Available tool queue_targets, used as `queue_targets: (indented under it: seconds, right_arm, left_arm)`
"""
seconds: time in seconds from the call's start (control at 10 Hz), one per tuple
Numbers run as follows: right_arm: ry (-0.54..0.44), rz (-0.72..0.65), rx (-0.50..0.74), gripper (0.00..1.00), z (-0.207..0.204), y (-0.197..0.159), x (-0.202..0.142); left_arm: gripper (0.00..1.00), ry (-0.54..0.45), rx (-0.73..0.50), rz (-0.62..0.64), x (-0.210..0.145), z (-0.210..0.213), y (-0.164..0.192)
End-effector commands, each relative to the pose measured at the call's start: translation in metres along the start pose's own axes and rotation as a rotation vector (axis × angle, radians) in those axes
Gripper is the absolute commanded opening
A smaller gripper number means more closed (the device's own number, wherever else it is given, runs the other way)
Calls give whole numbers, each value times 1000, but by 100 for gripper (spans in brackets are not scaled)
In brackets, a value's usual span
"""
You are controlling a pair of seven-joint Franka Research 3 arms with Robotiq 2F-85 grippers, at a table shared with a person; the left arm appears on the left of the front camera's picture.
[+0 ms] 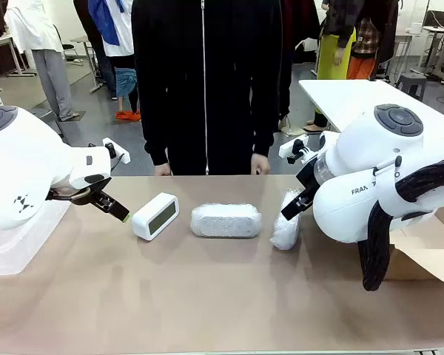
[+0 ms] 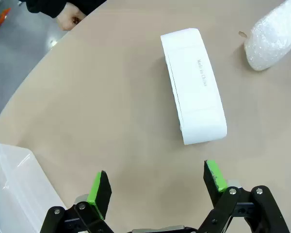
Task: Separate and place wrapped and unwrapped clocks.
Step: Pick up the Digital clock indicated by the person.
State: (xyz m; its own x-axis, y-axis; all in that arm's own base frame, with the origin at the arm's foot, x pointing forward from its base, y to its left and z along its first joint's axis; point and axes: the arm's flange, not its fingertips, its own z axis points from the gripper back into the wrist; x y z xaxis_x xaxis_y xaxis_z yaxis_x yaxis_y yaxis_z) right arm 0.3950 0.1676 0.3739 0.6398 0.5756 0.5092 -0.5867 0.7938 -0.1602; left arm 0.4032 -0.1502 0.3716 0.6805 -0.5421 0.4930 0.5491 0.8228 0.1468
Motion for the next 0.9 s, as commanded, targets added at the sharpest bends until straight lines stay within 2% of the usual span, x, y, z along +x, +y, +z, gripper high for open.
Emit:
queue_targets:
  seconds: [0.0,0.8]
  right_arm:
    - [0,0,0,100,0,0,0]
    - [0,0,0,100,0,0,0]
  left_arm:
    - [100,0,0,0,0,0,0]
    - [100,0,0,0,0,0,0]
